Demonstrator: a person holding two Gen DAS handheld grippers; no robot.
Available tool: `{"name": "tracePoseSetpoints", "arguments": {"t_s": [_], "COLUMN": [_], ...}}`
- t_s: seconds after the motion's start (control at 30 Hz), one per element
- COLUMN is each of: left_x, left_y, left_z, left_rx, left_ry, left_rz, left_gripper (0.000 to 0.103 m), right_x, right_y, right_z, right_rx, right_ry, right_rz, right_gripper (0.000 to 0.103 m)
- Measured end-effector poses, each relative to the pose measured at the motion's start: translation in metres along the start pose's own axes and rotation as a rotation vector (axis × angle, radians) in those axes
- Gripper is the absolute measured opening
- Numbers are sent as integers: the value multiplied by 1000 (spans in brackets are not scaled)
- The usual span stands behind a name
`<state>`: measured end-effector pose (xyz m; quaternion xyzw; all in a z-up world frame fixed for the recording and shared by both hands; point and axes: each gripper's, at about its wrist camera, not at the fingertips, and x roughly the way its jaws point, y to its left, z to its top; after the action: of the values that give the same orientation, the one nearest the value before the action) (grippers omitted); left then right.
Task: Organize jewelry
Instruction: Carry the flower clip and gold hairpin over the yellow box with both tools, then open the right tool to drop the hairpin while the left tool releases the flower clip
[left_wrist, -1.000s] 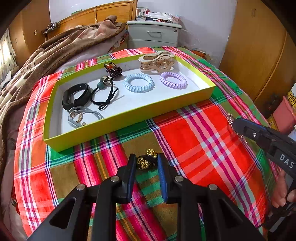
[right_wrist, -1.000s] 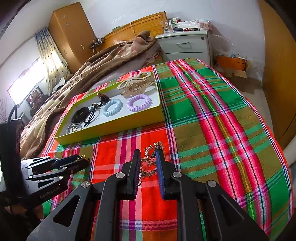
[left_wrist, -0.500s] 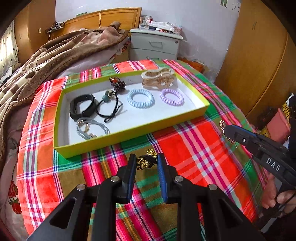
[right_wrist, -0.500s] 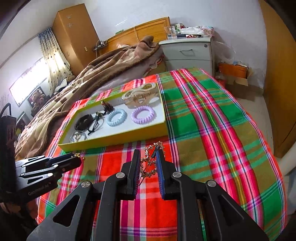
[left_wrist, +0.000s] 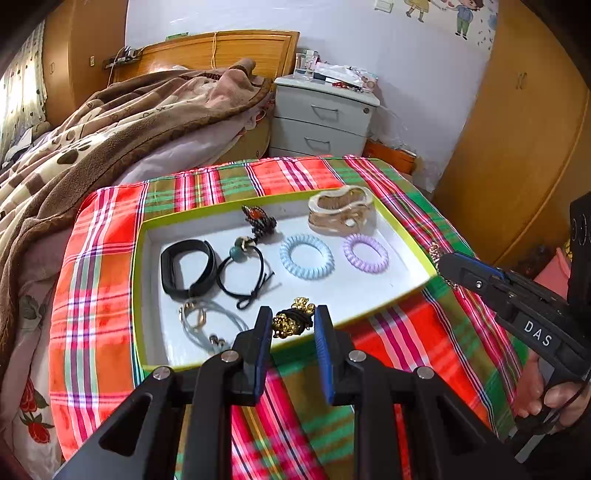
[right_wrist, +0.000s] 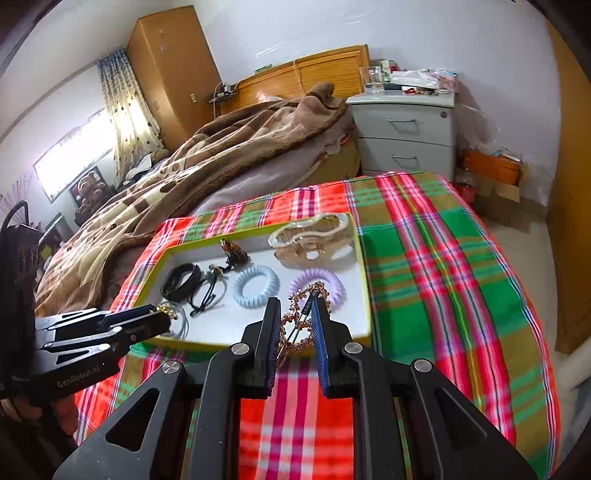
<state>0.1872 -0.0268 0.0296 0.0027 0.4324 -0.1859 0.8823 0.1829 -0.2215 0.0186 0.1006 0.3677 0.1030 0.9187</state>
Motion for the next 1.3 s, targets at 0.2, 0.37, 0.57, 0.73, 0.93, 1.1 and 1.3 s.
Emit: {"name": "tracePoseSetpoints", "arguments": {"t_s": [0.2,0.37,0.57,0.73,0.93,1.1,1.3], "left_x": [17,29,43,46,44,48,52], "left_y": [10,15,23,29,30,28,26], "left_z": [14,18,17,14,13,13,12], "left_rx": [-30,-37,-57,-69,-68,-70,-68], "left_ry": [12,25,52,59,55,62,73], "left_rz": [2,-3,4,12,22,17,13], "left_gripper": [24,24,24,24,24,24,24], "right_x": [24,43,56,65,74,80,83], "right_y": [5,7,7,9,9,10,9], "right_z": [10,13,14,12,8,7,7], "right_rx": [-11,-11,-15,-10,-6,-11,-25], "right_ry": [33,65,97,129,166,195,205], "right_rz": [34,53,82,131,165,173,148], "right_gripper": [18,18,18,18,18,18,18]}}
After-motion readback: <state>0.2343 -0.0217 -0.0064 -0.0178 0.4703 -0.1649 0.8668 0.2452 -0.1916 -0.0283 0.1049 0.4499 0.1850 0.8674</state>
